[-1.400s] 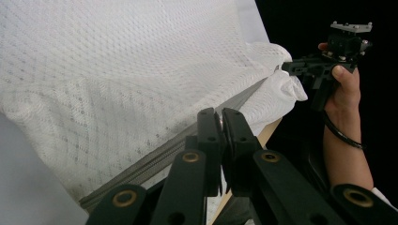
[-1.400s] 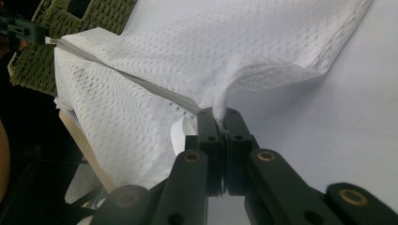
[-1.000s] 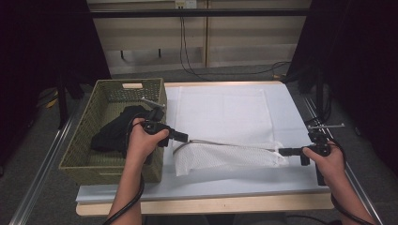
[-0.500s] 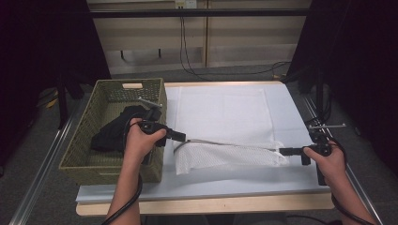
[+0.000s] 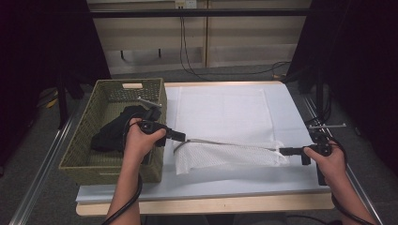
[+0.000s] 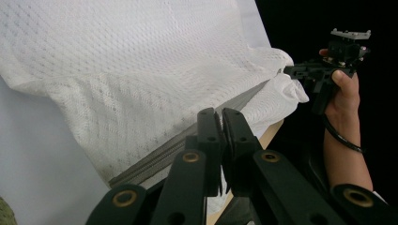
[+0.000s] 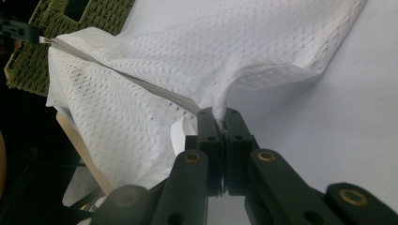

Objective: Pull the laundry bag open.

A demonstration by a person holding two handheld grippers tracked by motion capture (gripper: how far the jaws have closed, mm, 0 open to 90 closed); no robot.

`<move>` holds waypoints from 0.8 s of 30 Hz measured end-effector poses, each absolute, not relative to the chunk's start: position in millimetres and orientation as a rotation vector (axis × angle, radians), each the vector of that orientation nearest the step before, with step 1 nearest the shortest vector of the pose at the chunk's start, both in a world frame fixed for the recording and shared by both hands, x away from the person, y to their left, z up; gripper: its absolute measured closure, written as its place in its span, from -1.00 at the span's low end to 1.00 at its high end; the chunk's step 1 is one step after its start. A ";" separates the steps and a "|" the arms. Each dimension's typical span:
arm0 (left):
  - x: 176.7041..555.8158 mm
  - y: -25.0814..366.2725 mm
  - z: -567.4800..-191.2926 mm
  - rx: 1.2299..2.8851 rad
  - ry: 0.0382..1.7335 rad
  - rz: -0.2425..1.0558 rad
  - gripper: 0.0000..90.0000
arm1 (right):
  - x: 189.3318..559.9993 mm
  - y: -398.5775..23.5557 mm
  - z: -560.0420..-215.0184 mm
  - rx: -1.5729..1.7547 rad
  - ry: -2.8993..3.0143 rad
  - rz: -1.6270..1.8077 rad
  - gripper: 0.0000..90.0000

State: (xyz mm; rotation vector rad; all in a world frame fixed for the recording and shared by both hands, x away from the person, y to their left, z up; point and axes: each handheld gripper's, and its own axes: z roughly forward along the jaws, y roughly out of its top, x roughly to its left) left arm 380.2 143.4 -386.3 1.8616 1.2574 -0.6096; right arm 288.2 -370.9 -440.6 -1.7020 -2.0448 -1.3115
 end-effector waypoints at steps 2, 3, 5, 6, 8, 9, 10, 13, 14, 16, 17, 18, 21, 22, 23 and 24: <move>380.0 143.9 -386.0 1.864 1.272 -0.602 0.93 | 288.0 -370.8 -440.1 -1.706 -2.047 -1.312 0.98; 380.5 145.3 -386.0 1.864 1.262 -0.609 0.93 | 288.1 -371.2 -440.2 -1.705 -2.050 -1.313 0.98; 380.4 145.8 -385.5 1.865 1.255 -0.611 0.93 | 288.2 -371.9 -440.6 -1.704 -2.037 -1.322 0.98; 380.0 145.3 -385.3 1.870 1.250 -0.610 0.93 | 288.3 -371.9 -440.7 -1.704 -2.041 -1.320 0.98; 380.5 146.0 -385.0 1.869 1.246 -0.610 0.93 | 288.1 -371.3 -440.3 -1.705 -2.043 -1.313 0.98; 380.3 146.0 -385.0 1.863 1.258 -0.609 0.93 | 288.1 -371.3 -440.2 -1.702 -2.046 -1.313 0.98; 380.3 146.4 -385.0 1.862 1.261 -0.607 0.93 | 288.0 -371.4 -440.1 -1.701 -2.043 -1.316 0.98; 380.7 148.6 -385.2 1.851 1.254 -0.622 0.93 | 288.2 -373.0 -440.8 -1.710 -2.029 -1.317 0.99; 380.4 148.4 -385.1 1.853 1.257 -0.616 0.93 | 288.3 -373.5 -441.2 -1.708 -2.020 -1.321 0.99; 380.3 147.8 -385.0 1.864 1.260 -0.604 0.93 | 288.2 -373.8 -441.0 -1.716 -2.035 -1.313 0.99; 380.4 147.8 -384.7 1.861 1.261 -0.607 0.93 | 288.1 -373.6 -440.8 -1.718 -2.033 -1.313 0.98; 380.3 148.0 -384.5 1.855 1.265 -0.615 0.93 | 288.2 -373.9 -440.9 -1.719 -2.035 -1.313 0.98; 380.7 149.1 -384.7 1.868 1.254 -0.603 0.93 | 288.1 -373.9 -440.8 -1.716 -2.029 -1.316 0.98; 380.6 148.9 -384.8 1.865 1.258 -0.594 0.93 | 288.1 -374.0 -440.6 -1.715 -2.032 -1.318 0.98; 380.6 149.1 -384.9 1.863 1.257 -0.596 0.93 | 287.9 -374.1 -440.4 -1.722 -2.026 -1.336 0.99; 380.6 149.1 -384.9 1.863 1.256 -0.596 0.93 | 288.0 -374.5 -440.2 -1.718 -2.031 -1.333 0.98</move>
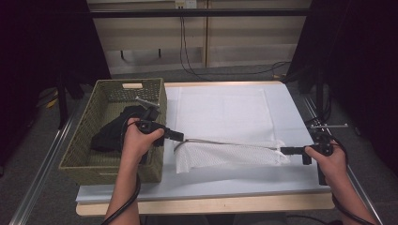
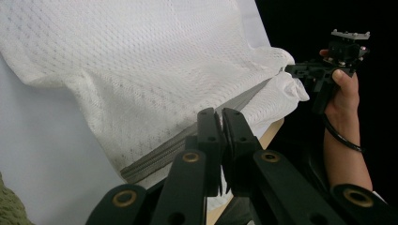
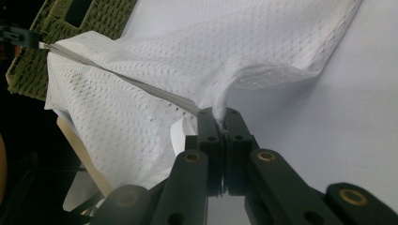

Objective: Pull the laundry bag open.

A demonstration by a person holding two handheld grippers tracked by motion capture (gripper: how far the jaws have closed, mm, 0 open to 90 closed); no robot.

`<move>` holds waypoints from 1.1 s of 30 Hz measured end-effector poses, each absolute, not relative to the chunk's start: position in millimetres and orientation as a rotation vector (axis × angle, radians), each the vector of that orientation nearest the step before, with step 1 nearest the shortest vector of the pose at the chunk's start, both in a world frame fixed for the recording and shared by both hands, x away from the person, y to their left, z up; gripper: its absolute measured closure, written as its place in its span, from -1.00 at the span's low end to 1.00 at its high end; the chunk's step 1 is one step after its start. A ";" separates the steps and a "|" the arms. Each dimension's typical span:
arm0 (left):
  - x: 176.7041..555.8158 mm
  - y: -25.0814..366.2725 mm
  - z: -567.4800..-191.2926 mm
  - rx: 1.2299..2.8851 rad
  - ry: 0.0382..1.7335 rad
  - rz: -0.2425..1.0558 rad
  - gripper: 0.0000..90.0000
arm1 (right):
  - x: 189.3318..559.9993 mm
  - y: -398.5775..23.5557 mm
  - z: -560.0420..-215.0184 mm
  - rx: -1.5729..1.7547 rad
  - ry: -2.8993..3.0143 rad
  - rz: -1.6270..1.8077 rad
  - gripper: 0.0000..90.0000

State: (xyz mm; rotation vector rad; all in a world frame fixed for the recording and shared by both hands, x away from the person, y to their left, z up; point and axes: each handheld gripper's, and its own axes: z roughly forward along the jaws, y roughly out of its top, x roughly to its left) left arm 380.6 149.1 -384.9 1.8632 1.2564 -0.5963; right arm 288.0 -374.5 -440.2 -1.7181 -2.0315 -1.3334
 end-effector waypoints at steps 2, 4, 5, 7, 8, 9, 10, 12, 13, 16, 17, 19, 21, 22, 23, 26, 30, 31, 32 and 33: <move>380.4 149.6 -384.5 1.854 1.257 -0.616 0.93 | 288.0 -374.3 -440.3 -1.717 -2.024 -1.334 0.98; 380.1 150.6 -383.6 1.861 1.272 -0.600 0.93 | 288.1 -374.2 -440.6 -1.726 -2.041 -1.319 0.98; 380.2 151.9 -383.3 1.857 1.272 -0.596 0.93 | 288.1 -374.7 -440.6 -1.730 -2.041 -1.315 0.98; 380.3 154.6 -382.5 1.862 1.256 -0.600 0.93 | 288.2 -375.7 -440.6 -1.726 -2.031 -1.322 0.98; 380.0 154.6 -382.1 1.857 1.259 -0.606 0.93 | 288.2 -375.9 -440.8 -1.722 -2.031 -1.325 0.98; 380.0 154.6 -382.0 1.860 1.259 -0.601 0.93 | 288.1 -375.6 -440.5 -1.722 -2.029 -1.321 0.98; 379.9 154.3 -381.7 1.855 1.265 -0.602 0.93 | 288.0 -375.1 -440.5 -1.729 -2.030 -1.319 0.98; 380.1 154.8 -381.8 1.854 1.263 -0.601 0.93 | 288.1 -375.0 -440.7 -1.722 -2.035 -1.318 0.98; 380.0 155.2 -381.6 1.851 1.264 -0.604 0.93 | 287.9 -374.9 -440.6 -1.727 -2.026 -1.322 0.98; 380.1 157.7 -380.9 1.859 1.267 -0.586 0.93 | 288.0 -375.9 -440.5 -1.725 -2.033 -1.323 0.98; 379.8 158.1 -380.5 1.852 1.274 -0.589 0.93 | 288.1 -376.1 -440.8 -1.725 -2.031 -1.318 0.98; 379.8 158.7 -380.1 1.854 1.268 -0.584 0.93 | 288.3 -376.4 -441.5 -1.728 -2.024 -1.326 0.98; 380.0 159.1 -379.8 1.855 1.268 -0.581 0.93 | 288.2 -375.9 -440.8 -1.723 -2.026 -1.326 0.98; 380.1 159.2 -379.9 1.855 1.269 -0.584 0.93 | 288.1 -375.8 -440.5 -1.722 -2.031 -1.322 0.98; 380.1 159.7 -380.1 1.851 1.268 -0.591 0.93 | 288.1 -375.9 -440.5 -1.722 -2.030 -1.324 0.99; 380.1 158.9 -380.3 1.856 1.272 -0.588 0.93 | 288.1 -375.6 -440.8 -1.725 -2.025 -1.324 0.98; 380.3 160.5 -379.9 1.853 1.269 -0.587 0.93 | 288.1 -376.0 -440.6 -1.720 -2.025 -1.329 0.98; 380.4 160.9 -380.0 1.851 1.269 -0.594 0.93 | 288.0 -376.0 -440.4 -1.717 -2.026 -1.328 0.98; 380.7 161.4 -380.2 1.850 1.266 -0.594 0.93 | 288.0 -375.8 -440.5 -1.716 -2.024 -1.329 0.98; 380.6 161.2 -380.3 1.849 1.270 -0.594 0.93 | 288.2 -375.5 -440.6 -1.718 -2.021 -1.325 0.98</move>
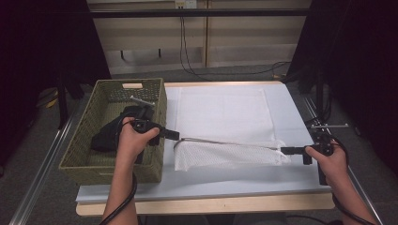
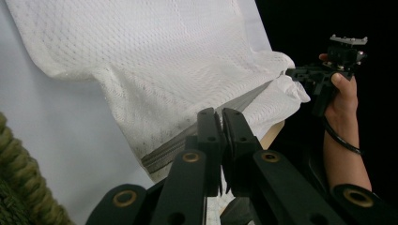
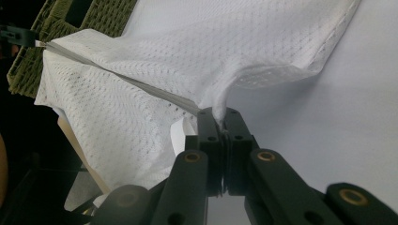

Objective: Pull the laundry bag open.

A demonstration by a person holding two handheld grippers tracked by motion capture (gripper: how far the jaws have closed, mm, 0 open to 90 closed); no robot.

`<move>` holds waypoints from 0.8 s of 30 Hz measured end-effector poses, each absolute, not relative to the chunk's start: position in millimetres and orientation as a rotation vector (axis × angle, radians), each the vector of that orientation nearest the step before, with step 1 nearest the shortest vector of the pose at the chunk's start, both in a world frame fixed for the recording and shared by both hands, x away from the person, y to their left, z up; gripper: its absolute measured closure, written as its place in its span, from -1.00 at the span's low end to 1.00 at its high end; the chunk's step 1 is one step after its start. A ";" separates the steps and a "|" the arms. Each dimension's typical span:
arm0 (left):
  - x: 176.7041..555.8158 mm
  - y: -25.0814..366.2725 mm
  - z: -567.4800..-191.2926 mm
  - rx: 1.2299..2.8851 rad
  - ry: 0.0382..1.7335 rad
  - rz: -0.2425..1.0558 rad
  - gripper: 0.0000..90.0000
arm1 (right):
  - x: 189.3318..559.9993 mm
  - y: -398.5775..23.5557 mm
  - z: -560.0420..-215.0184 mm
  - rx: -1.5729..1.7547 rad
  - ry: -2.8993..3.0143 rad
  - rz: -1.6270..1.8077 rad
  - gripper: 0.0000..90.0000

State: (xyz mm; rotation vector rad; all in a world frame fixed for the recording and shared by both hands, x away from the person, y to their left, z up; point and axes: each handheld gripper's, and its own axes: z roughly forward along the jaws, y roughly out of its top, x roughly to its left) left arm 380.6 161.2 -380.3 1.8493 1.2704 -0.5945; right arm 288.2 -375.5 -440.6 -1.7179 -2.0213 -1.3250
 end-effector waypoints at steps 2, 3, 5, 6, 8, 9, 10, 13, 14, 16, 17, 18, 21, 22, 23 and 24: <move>380.7 161.9 -380.5 1.842 1.275 -0.599 0.93 | 288.4 -375.7 -441.3 -1.717 -2.023 -1.326 0.98; 380.8 162.0 -380.8 1.847 1.276 -0.597 0.93 | 288.4 -375.6 -441.2 -1.715 -2.023 -1.326 0.98; 380.9 162.2 -381.1 1.841 1.275 -0.607 0.93 | 288.3 -375.4 -440.6 -1.716 -2.022 -1.329 0.98; 380.9 162.1 -381.2 1.844 1.276 -0.608 0.93 | 288.4 -375.3 -440.5 -1.717 -2.015 -1.330 0.98; 380.9 162.4 -381.0 1.842 1.276 -0.608 0.93 | 288.1 -375.6 -440.6 -1.715 -2.017 -1.332 0.98; 380.9 162.6 -381.0 1.846 1.275 -0.611 0.93 | 288.1 -375.6 -440.4 -1.712 -2.017 -1.331 0.99; 380.8 162.9 -380.9 1.843 1.272 -0.615 0.93 | 287.9 -375.6 -440.1 -1.713 -2.013 -1.332 0.99; 380.7 164.8 -380.6 1.845 1.285 -0.603 0.93 | 288.2 -376.0 -440.6 -1.720 -2.023 -1.330 0.99; 380.9 166.2 -380.6 1.838 1.284 -0.604 0.93 | 288.2 -376.5 -440.6 -1.724 -2.020 -1.322 0.99; 380.8 166.9 -380.9 1.848 1.287 -0.601 0.93 | 288.1 -377.6 -440.8 -1.714 -2.002 -1.341 0.99; 381.3 167.4 -381.1 1.853 1.283 -0.591 0.93 | 287.8 -377.3 -439.9 -1.715 -1.999 -1.342 0.99; 381.0 167.0 -380.6 1.843 1.294 -0.599 0.93 | 287.7 -376.9 -439.3 -1.716 -2.003 -1.341 0.98; 381.1 167.4 -380.5 1.841 1.287 -0.596 0.93 | 288.3 -376.3 -440.6 -1.716 -2.010 -1.330 0.99; 381.3 167.9 -380.3 1.841 1.288 -0.596 0.93 | 288.5 -376.2 -441.2 -1.720 -2.007 -1.332 0.99; 381.2 168.6 -380.2 1.844 1.292 -0.597 0.93 | 288.5 -376.1 -440.9 -1.727 -2.016 -1.321 0.99; 381.5 170.3 -380.3 1.847 1.285 -0.591 0.93 | 288.5 -376.2 -440.9 -1.734 -2.020 -1.323 0.99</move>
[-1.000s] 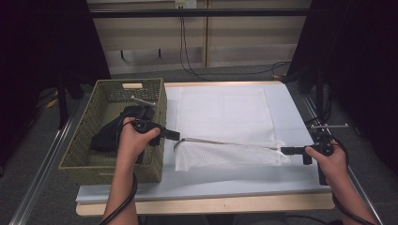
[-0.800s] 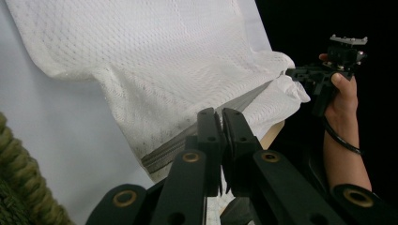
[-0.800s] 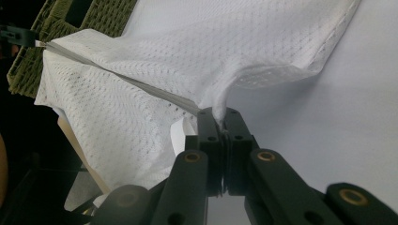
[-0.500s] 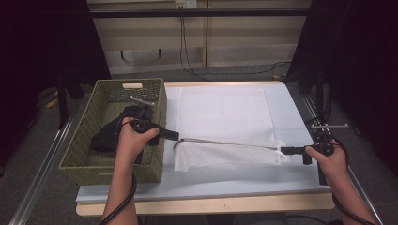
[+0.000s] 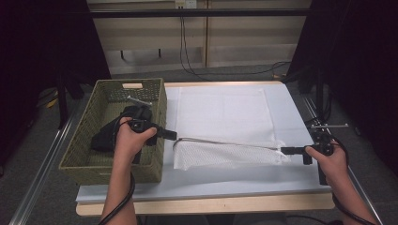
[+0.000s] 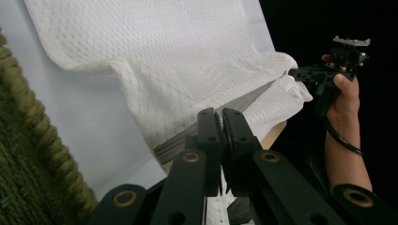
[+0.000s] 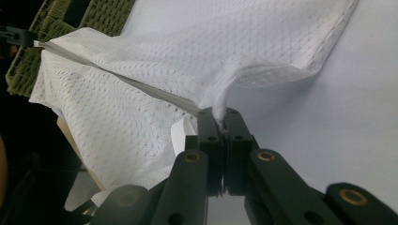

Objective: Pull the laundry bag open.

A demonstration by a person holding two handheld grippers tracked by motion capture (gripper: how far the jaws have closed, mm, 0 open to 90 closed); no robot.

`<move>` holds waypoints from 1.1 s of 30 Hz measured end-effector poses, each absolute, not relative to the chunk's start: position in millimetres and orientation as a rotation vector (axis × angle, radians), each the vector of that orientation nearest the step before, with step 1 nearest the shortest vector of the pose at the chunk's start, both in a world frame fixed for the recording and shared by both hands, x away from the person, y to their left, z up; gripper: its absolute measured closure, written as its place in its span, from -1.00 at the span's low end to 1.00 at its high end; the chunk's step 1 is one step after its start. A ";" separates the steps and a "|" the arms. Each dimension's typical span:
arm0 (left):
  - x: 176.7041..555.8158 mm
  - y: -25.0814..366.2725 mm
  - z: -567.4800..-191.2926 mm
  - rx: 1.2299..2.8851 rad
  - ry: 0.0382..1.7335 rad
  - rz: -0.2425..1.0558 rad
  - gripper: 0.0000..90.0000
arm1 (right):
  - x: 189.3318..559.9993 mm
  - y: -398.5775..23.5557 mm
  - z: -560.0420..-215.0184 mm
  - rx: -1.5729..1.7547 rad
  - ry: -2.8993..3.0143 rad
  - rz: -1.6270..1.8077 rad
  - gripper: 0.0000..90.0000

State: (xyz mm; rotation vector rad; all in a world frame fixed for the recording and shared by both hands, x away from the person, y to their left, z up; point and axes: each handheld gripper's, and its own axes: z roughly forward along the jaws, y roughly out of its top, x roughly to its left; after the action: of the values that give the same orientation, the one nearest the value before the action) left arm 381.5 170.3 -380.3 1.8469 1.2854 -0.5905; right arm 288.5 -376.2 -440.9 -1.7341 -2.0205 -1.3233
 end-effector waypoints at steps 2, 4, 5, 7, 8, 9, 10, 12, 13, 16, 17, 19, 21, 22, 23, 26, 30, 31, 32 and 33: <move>381.2 170.7 -379.8 1.851 1.285 -0.590 0.93 | 288.3 -376.6 -440.5 -1.721 -2.022 -1.329 0.99; 380.8 169.1 -379.4 1.842 1.297 -0.605 0.93 | 288.5 -376.1 -440.7 -1.725 -2.029 -1.322 0.99; 381.2 169.1 -379.6 1.843 1.295 -0.606 0.93 | 288.6 -376.4 -441.1 -1.726 -2.020 -1.321 0.99; 381.6 170.2 -380.1 1.844 1.286 -0.598 0.93 | 288.8 -377.2 -441.6 -1.733 -2.015 -1.317 0.99; 381.4 170.4 -379.9 1.845 1.293 -0.596 0.93 | 288.7 -377.3 -441.4 -1.731 -2.013 -1.322 0.98; 380.9 171.1 -379.2 1.835 1.310 -0.592 0.93 | 288.6 -377.3 -441.0 -1.739 -2.024 -1.313 0.99; 381.0 173.0 -379.5 1.830 1.304 -0.595 0.93 | 288.5 -377.5 -440.9 -1.742 -2.028 -1.311 0.98; 380.8 174.2 -379.7 1.830 1.295 -0.607 0.93 | 288.5 -378.5 -441.1 -1.738 -2.021 -1.319 0.98; 380.8 174.3 -379.6 1.831 1.294 -0.609 0.93 | 288.5 -378.5 -441.0 -1.739 -2.022 -1.318 0.99; 381.2 175.1 -379.1 1.836 1.286 -0.610 0.93 | 288.7 -378.2 -440.8 -1.742 -2.021 -1.318 0.99; 381.0 175.0 -378.9 1.834 1.289 -0.607 0.93 | 288.6 -378.3 -440.8 -1.743 -2.021 -1.319 0.99; 380.8 175.0 -378.5 1.830 1.295 -0.609 0.93 | 288.5 -378.4 -440.8 -1.740 -2.020 -1.321 0.99; 380.9 175.4 -378.6 1.833 1.292 -0.604 0.93 | 288.5 -377.7 -440.5 -1.741 -2.021 -1.320 0.98; 380.8 175.4 -378.8 1.833 1.296 -0.604 0.93 | 288.3 -377.4 -440.2 -1.742 -2.027 -1.316 0.99; 380.7 175.5 -378.6 1.829 1.301 -0.601 0.93 | 288.3 -377.1 -440.2 -1.742 -2.039 -1.318 0.99; 380.6 175.8 -378.4 1.831 1.298 -0.606 0.93 | 288.2 -376.5 -439.6 -1.738 -2.038 -1.316 0.98; 380.3 175.4 -378.3 1.842 1.308 -0.601 0.93 | 288.2 -375.5 -439.2 -1.745 -2.036 -1.310 0.99; 380.5 175.4 -378.4 1.838 1.304 -0.600 0.93 | 288.0 -375.5 -439.2 -1.743 -2.042 -1.310 0.99; 380.3 175.0 -378.4 1.841 1.314 -0.602 0.93 | 288.1 -375.4 -439.1 -1.747 -2.048 -1.304 0.99; 380.3 174.6 -378.7 1.849 1.312 -0.595 0.93 | 288.1 -375.2 -439.1 -1.748 -2.048 -1.302 0.99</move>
State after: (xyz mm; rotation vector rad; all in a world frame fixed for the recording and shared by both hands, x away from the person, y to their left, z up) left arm 380.3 174.6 -378.7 1.8490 1.3124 -0.5951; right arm 288.1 -375.2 -439.1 -1.7481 -2.0479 -1.3015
